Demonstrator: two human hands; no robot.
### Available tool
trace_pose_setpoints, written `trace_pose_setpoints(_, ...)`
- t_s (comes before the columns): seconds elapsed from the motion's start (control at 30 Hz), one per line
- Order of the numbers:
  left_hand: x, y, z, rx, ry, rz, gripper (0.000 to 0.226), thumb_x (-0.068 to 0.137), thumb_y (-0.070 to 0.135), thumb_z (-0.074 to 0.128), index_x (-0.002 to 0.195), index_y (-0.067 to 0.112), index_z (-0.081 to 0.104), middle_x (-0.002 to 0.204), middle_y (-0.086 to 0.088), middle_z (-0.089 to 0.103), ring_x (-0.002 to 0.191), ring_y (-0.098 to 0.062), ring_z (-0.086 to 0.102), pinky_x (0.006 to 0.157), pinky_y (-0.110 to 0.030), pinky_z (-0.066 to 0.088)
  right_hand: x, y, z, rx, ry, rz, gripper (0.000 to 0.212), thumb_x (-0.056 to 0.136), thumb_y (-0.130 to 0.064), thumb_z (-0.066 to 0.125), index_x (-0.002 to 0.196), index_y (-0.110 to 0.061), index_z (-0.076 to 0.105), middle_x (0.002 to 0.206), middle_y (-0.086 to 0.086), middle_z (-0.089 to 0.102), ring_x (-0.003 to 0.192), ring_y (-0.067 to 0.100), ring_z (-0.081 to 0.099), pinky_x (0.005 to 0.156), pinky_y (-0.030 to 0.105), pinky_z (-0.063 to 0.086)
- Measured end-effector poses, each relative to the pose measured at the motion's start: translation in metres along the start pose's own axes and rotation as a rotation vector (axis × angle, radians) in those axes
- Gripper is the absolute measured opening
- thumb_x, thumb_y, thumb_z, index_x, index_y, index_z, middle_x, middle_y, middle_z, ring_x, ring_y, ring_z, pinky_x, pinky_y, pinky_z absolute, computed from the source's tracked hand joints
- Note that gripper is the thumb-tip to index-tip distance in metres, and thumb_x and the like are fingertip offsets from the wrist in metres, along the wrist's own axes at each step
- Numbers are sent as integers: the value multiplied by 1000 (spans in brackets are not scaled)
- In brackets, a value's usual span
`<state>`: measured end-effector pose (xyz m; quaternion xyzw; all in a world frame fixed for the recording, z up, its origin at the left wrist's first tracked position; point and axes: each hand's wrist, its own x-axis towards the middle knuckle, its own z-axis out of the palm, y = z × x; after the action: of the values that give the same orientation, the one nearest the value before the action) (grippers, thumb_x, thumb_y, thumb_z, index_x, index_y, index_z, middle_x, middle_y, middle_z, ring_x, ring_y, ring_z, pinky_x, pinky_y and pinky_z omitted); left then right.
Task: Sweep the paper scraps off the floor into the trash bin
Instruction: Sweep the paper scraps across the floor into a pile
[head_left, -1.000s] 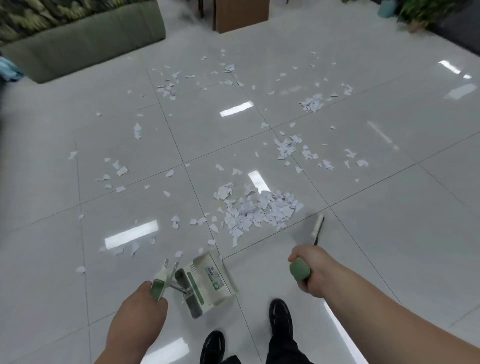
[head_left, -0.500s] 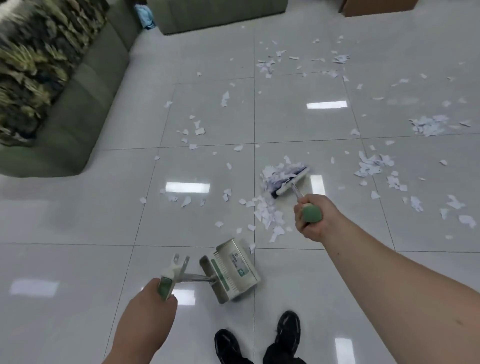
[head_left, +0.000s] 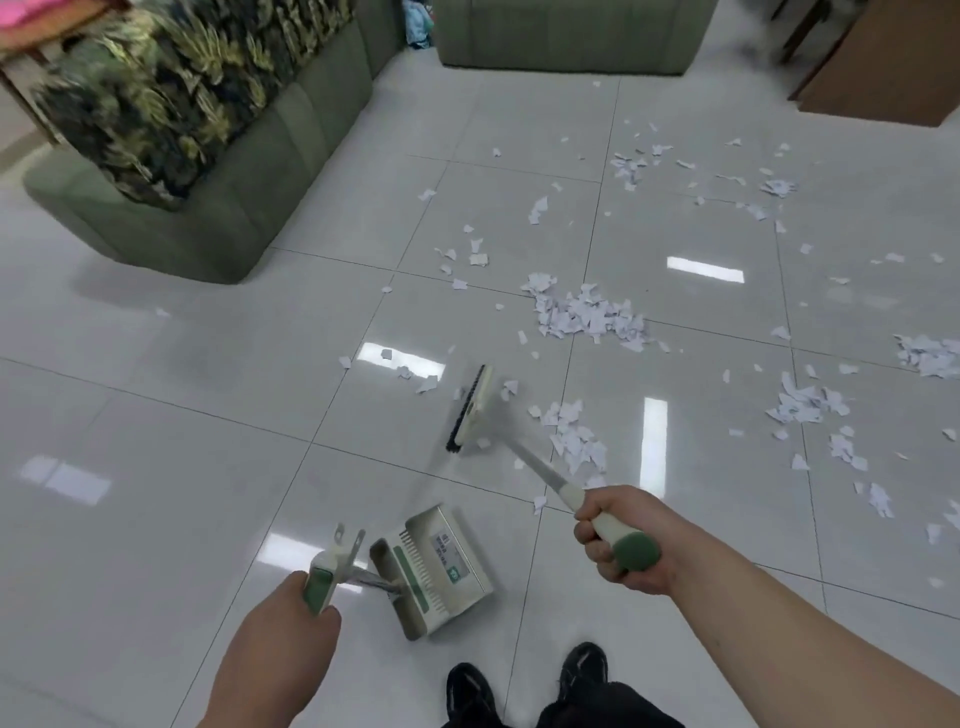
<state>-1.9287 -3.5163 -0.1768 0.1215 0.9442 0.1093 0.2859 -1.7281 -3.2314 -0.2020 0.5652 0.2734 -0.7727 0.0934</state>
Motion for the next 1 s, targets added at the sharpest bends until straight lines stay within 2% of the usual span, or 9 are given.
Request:
trace_pose_setpoints(0.07,0,-18,-5,-26,9,-36,4,89,16,55,88,15,59,74,-6,65,71,-22,62,63,-34,46,6,6,14,-65,-44,38,28,79,-5,58,105,-15,53,64,6,51,43,15,36,37,20,27)
trace_pose_setpoints(0.1,-1,-25,-7,-40,13,-56,4,89,16,55,88,15,59,73,-6,66,71,-22,62,63,-34,46,8,9,21,-111,-61,47,37,80,-5,57,115,-15,57,64,6,51,43,14,36,37,20,26)
trace_pose_setpoints(0.17,-5,-37,-9,-58,19,-98,3,89,15,56,87,13,58,73,-7,65,71,-23,62,62,-34,44,12,14,30,-208,-83,65,61,80,-5,55,140,-12,46,65,6,51,44,14,36,38,20,26)
trace_pose_setpoints(0.3,-17,-50,-6,-83,31,-163,7,88,14,54,83,10,55,73,-9,64,71,-25,61,62,-34,44,19,13,36,-348,-149,99,74,81,-6,54,152,-14,34,65,6,51,43,15,38,40,20,25)
trace_pose_setpoints(0.43,-31,-43,6,-97,52,-237,7,89,13,53,82,12,55,74,-9,64,71,-24,61,61,-33,43,34,4,23,-460,-186,153,73,78,-8,57,149,-12,39,65,5,53,43,15,39,42,20,25)
trace_pose_setpoints(0.53,-44,-26,21,-113,81,-304,7,88,12,52,83,12,56,74,-9,65,71,-25,61,61,-34,43,49,-9,-1,-549,-200,200,66,73,-9,60,138,-17,50,66,5,54,44,15,40,43,20,26)
trace_pose_setpoints(0.63,-60,9,44,-110,107,-362,7,88,10,52,82,9,56,75,-11,64,71,-26,60,60,-34,41,57,-34,-41,-598,-228,263,41,73,-10,60,113,-14,56,67,3,54,43,15,40,41,19,27)
trace_pose_setpoints(0.73,-77,63,73,-119,134,-419,6,86,8,52,82,6,55,74,-13,63,69,-29,59,59,-33,41,57,-69,-101,-683,-218,321,21,75,-13,60,93,-14,49,66,1,54,42,14,42,39,18,26)
trace_pose_setpoints(1.0,-100,203,133,-76,147,-397,7,88,8,52,81,7,55,72,-13,62,65,-29,58,58,-32,40,43,-170,-294,-769,-113,345,39,72,-12,64,109,-14,52,69,3,56,44,15,44,43,19,28)
